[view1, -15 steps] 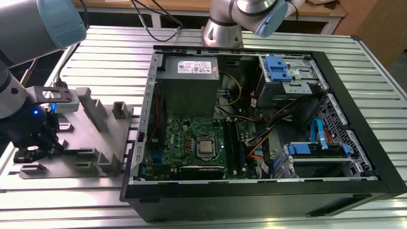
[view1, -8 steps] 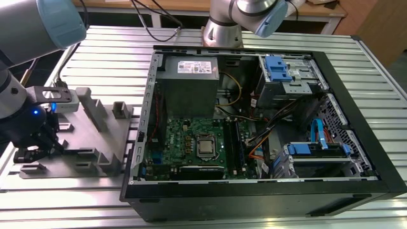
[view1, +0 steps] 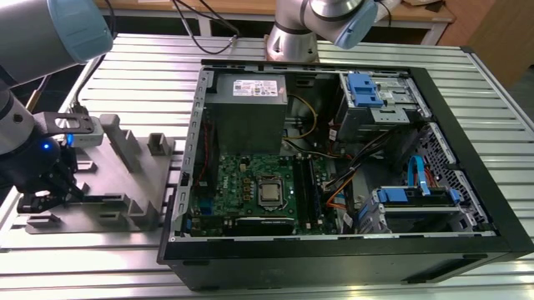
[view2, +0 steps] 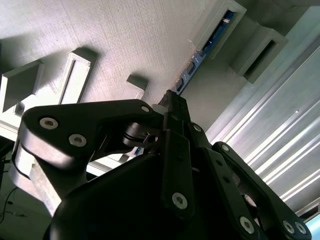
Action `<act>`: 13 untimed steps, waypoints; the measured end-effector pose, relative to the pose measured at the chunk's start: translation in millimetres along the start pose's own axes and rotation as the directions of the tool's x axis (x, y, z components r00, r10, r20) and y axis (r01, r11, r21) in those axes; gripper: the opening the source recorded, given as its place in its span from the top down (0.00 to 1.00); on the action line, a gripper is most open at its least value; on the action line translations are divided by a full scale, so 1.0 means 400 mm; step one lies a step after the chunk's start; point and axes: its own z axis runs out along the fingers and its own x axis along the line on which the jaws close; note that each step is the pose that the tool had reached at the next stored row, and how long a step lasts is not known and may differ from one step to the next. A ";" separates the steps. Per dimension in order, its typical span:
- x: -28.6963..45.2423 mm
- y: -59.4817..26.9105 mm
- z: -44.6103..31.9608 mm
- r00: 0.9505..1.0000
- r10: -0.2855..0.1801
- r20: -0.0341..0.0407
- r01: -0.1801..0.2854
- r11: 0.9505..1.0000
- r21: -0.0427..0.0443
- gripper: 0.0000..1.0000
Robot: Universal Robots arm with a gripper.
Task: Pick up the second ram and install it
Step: 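Pick up the second ram and move it above second insertion slot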
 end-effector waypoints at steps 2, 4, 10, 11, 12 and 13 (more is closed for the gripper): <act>0.000 0.000 0.000 1.000 0.000 0.000 0.000 1.000 0.000 0.92; 0.000 0.000 0.000 1.000 0.000 0.000 0.000 1.000 0.000 0.92; 0.000 0.000 -0.008 1.000 0.000 0.000 0.000 1.000 0.000 0.92; -0.001 0.000 -0.012 1.000 0.000 0.000 0.000 1.000 0.000 0.92; -0.001 0.000 -0.017 1.000 0.000 0.000 0.000 1.000 0.000 0.92; -0.001 0.001 -0.023 1.000 0.000 0.000 0.000 1.000 0.000 0.92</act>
